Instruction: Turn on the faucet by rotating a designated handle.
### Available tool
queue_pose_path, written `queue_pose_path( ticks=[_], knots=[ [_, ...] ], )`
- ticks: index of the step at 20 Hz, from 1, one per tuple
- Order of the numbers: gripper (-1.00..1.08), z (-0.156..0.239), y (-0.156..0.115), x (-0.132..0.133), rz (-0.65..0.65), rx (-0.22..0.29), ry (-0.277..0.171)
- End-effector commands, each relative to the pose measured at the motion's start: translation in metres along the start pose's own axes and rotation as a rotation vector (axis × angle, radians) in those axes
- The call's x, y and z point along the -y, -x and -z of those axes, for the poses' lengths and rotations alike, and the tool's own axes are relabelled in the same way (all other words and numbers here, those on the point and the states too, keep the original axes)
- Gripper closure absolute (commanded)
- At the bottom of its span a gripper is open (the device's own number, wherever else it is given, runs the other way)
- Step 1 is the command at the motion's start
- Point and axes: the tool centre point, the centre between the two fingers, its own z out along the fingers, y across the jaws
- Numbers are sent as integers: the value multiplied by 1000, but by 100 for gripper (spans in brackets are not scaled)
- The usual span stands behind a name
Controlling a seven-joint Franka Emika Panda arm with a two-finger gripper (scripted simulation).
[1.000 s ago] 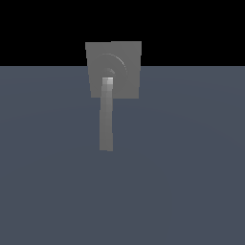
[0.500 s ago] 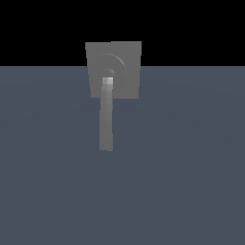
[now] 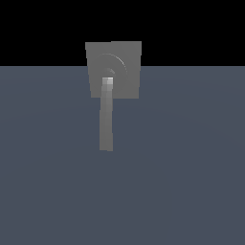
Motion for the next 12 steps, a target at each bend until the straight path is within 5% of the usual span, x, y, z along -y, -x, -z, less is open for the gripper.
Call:
queue_pose_path(
  ticks=[1,12],
  knots=[
    [108,15,-5,-5,88,14,125],
    [108,83,-43,-3,515,201,633]
  ],
)
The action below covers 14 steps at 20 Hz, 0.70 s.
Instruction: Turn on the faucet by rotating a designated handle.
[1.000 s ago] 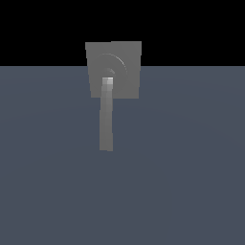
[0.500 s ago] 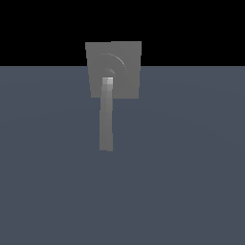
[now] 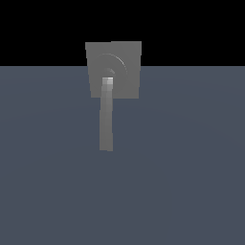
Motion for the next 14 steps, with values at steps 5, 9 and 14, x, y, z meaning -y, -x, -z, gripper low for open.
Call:
queue_pose_path(
  ticks=[5,9,14],
  knots=[
    [108,42,-27,-19,301,159,260],
    [108,67,-53,-23,503,278,398],
    [108,94,-94,-19,773,443,547]
  ],
)
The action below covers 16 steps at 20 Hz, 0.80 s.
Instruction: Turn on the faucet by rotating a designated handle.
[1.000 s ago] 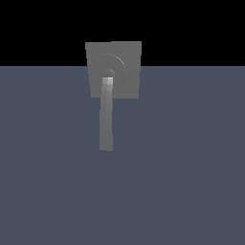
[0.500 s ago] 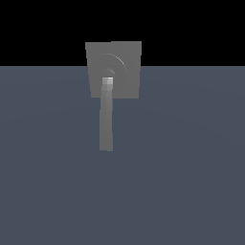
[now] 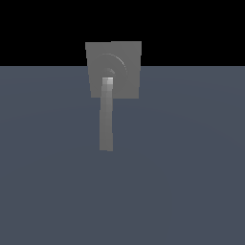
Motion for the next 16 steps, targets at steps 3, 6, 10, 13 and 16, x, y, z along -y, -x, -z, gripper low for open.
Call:
queue_pose_path(
  ticks=[3,6,10,13,16],
  knots=[
    [108,29,-25,-29,264,136,123],
    [108,47,-49,-46,449,226,194],
    [108,70,-90,-64,705,345,278],
    [108,85,-126,-73,904,434,335],
    [108,98,-167,-77,1108,522,387]
  ],
)
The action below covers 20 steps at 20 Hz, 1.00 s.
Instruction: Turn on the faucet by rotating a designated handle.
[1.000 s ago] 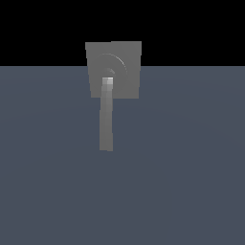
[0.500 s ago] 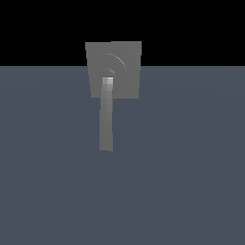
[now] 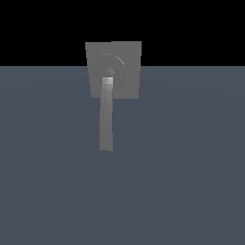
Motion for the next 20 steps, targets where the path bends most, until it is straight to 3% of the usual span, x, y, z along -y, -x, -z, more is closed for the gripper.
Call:
queue_pose_path(
  ticks=[1,9,15,20],
  knots=[
    [108,16,-9,-34,176,68,52],
    [108,67,-72,-132,739,270,210],
    [108,109,-149,-191,1165,422,335],
    [108,138,-214,-220,1460,533,430]
  ],
)
